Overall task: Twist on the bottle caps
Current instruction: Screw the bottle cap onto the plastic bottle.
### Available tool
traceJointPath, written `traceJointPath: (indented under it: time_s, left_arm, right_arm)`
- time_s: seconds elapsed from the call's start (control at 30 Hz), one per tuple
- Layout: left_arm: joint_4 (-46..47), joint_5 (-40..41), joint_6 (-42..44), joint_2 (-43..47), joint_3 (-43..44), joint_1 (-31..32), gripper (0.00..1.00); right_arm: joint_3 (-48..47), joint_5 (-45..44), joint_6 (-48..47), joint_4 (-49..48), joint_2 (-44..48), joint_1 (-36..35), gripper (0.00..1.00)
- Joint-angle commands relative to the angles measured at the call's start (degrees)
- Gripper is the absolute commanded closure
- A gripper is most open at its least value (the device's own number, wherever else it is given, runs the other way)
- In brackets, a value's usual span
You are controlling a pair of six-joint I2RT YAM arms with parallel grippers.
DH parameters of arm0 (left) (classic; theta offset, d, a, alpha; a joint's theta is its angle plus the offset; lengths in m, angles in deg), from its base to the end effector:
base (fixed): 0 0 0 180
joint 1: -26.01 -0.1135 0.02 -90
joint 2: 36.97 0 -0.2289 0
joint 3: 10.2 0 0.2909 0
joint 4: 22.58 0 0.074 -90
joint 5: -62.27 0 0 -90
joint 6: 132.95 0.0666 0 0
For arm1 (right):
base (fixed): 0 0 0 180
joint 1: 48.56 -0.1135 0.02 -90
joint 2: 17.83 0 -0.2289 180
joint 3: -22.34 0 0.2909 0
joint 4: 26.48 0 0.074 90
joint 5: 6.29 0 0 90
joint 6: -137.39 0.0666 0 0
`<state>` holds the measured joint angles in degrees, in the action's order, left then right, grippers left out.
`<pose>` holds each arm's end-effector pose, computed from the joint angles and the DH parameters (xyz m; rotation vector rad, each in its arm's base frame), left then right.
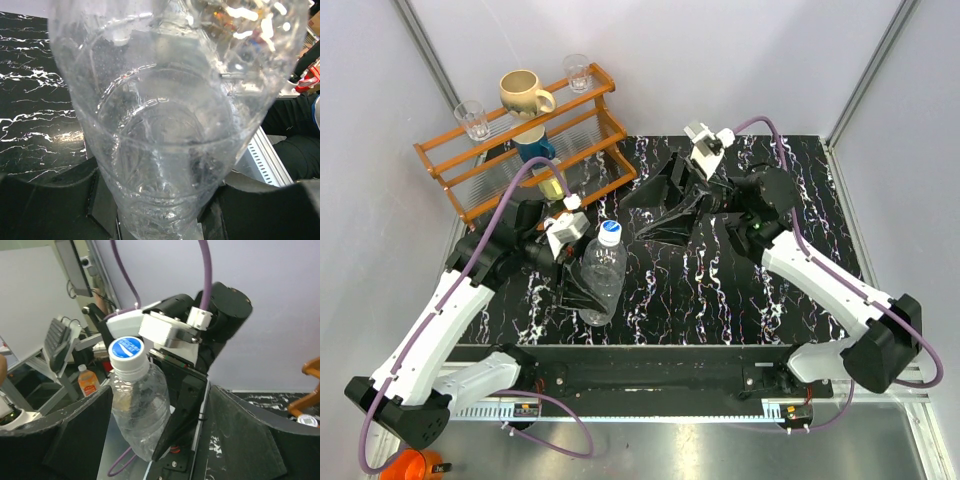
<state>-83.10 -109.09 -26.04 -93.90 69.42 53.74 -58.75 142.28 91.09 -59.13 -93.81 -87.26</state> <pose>0.1728 -0.1652 0.3660 1.4068 1.3999 -1.6497 0.2300 0.2571 0.4281 -1.0447 0.9971 1.6780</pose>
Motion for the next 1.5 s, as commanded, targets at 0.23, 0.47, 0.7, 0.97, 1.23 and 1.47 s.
traceJointPath:
  time_s: [0.23, 0.47, 0.7, 0.97, 1.23, 1.47]
  left_arm:
    - [0.9, -2.8, 2.2, 0.6, -0.1, -0.4, 1.0]
    - [0.6, -2.5, 2.8, 0.0, 0.7, -0.4, 1.0]
    - [0.7, -1.0, 3.1, -0.5, 1.0, -0.4, 1.0]
    - [0.9, 0.9, 3.5, -0.9, 1.9, -0.4, 1.0]
    - [1.4, 1.0, 2.9, -1.0, 2.3, -0.4, 1.0]
    - [1.9, 1.6, 2.5, -1.1, 2.4, -0.4, 1.0]
  right_arm:
    - [-5.4, 3.6, 21.1, -31.0, -5.7, 0.3, 0.19]
    - [-8.2, 3.7, 24.9, -34.1, -10.8, -1.2, 0.22]
    - [-11.0, 4.7, 22.6, -30.2, -12.1, -3.1, 0.25]
    - [-10.9, 5.6, 15.0, -20.6, -10.3, -6.3, 0.3]
    - [-10.4, 5.6, 11.9, -16.1, -9.4, -7.4, 0.39]
    - [-9.1, 5.2, 11.7, -16.1, -8.7, -7.4, 0.51]
